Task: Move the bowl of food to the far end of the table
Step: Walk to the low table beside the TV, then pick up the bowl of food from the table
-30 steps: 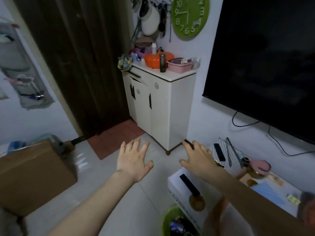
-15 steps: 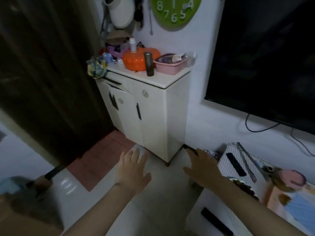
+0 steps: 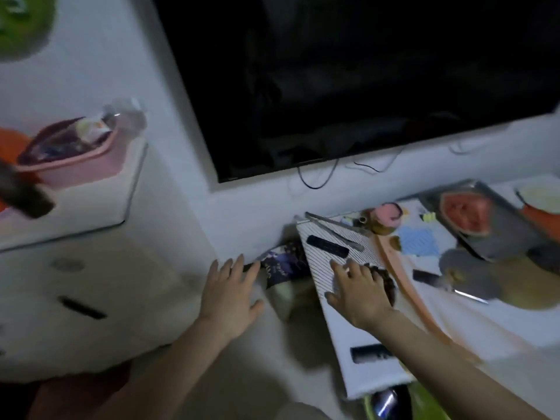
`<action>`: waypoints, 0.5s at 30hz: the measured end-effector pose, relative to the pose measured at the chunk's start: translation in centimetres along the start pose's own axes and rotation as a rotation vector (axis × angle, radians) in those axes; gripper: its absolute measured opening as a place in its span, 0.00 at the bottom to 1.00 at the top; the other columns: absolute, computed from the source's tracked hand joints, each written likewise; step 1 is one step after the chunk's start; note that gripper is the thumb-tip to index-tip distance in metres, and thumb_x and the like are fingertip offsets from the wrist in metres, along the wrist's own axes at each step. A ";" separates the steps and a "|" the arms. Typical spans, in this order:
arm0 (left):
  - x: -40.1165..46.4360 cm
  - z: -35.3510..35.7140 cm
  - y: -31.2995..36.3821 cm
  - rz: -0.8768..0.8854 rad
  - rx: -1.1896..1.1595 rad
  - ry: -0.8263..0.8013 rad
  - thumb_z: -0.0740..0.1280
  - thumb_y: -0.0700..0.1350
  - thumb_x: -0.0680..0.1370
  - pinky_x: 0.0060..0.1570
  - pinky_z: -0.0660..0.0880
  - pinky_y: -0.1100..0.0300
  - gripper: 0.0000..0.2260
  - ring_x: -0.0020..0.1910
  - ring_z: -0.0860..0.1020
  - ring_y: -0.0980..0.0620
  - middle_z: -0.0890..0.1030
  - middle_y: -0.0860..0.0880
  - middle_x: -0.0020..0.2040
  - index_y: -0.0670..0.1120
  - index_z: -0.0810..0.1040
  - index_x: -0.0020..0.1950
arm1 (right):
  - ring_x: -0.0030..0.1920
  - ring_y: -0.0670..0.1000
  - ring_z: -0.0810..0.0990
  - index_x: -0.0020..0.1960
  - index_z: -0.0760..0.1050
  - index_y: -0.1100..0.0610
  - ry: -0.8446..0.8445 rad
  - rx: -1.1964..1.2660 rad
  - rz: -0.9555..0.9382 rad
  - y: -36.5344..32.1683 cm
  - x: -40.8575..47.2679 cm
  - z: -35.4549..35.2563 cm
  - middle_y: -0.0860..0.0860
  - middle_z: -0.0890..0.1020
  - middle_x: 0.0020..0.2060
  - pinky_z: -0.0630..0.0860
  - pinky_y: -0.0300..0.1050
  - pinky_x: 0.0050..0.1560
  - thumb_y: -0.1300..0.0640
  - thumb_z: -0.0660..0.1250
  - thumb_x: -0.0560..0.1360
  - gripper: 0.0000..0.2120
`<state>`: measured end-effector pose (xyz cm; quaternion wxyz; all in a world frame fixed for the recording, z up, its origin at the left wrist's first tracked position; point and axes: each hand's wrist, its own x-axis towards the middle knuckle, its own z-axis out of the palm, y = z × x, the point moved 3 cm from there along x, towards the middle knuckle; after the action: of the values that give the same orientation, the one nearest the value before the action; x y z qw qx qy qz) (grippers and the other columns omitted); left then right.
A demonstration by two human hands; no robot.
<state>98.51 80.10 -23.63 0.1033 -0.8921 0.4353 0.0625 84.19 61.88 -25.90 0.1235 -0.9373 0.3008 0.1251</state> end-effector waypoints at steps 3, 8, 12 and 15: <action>2.4 0.3 -1.4 0.150 0.029 -0.065 0.59 0.60 0.77 0.75 0.45 0.45 0.33 0.76 0.52 0.44 0.51 0.44 0.79 0.52 0.47 0.76 | 0.71 0.61 0.63 0.76 0.53 0.52 -0.008 0.051 0.191 1.4 -1.1 1.5 0.58 0.61 0.74 0.62 0.59 0.70 0.40 0.60 0.76 0.34; 7.1 1.7 0.6 0.378 0.104 -0.094 0.57 0.61 0.78 0.75 0.45 0.44 0.33 0.76 0.52 0.45 0.51 0.45 0.79 0.51 0.46 0.76 | 0.73 0.61 0.60 0.78 0.49 0.49 -0.041 0.138 0.494 4.3 -3.5 4.2 0.57 0.59 0.76 0.59 0.62 0.72 0.40 0.60 0.76 0.36; 10.8 3.5 3.1 0.517 0.135 -0.115 0.55 0.62 0.78 0.76 0.45 0.44 0.33 0.76 0.52 0.45 0.52 0.45 0.79 0.52 0.45 0.76 | 0.73 0.61 0.61 0.78 0.49 0.49 -0.066 0.194 0.652 6.8 -3.6 6.5 0.56 0.60 0.75 0.58 0.61 0.72 0.41 0.59 0.77 0.34; 14.1 5.0 4.3 0.544 0.146 -0.143 0.56 0.61 0.78 0.76 0.45 0.45 0.33 0.77 0.52 0.44 0.51 0.45 0.79 0.52 0.44 0.76 | 0.73 0.61 0.62 0.77 0.50 0.49 -0.081 0.235 0.724 8.9 -2.3 8.2 0.57 0.60 0.75 0.58 0.62 0.72 0.42 0.59 0.78 0.33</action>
<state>103.64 67.91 -31.85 0.1773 -0.7263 0.6534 0.1191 75.80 58.62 -34.27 0.1895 -0.7441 0.6198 0.1621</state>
